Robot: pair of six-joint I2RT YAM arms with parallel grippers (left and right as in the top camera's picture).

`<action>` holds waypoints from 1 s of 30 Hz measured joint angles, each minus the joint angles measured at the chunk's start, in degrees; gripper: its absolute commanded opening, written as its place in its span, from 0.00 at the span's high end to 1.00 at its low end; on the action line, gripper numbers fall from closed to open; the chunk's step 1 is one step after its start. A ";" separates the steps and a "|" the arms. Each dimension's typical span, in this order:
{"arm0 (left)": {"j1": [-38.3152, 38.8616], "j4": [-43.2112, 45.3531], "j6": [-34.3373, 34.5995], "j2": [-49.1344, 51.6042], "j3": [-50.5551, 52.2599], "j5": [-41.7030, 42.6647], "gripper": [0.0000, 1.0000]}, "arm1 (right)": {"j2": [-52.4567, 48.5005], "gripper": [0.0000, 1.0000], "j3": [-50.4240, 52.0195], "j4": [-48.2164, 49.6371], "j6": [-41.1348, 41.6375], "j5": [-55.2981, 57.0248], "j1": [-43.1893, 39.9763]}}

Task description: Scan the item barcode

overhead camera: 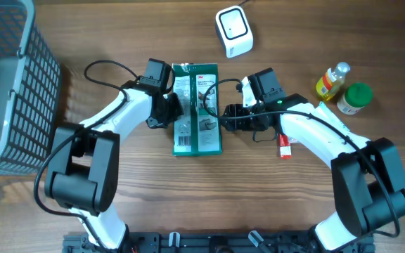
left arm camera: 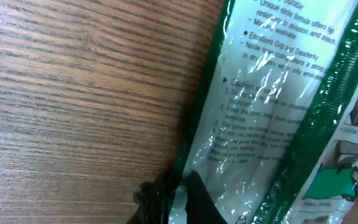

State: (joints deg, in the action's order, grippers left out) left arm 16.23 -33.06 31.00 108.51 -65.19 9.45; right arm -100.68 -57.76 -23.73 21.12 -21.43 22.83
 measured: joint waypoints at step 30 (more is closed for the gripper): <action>0.74 5.09 0.26 0.96 1.81 9.20 0.96 | -1.75 0.29 6.34 13.40 3.32 -4.66 0.00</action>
State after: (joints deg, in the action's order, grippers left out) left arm 16.97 -27.97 31.27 109.47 -63.37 18.65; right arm -102.43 -51.42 -10.33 24.45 -26.09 22.83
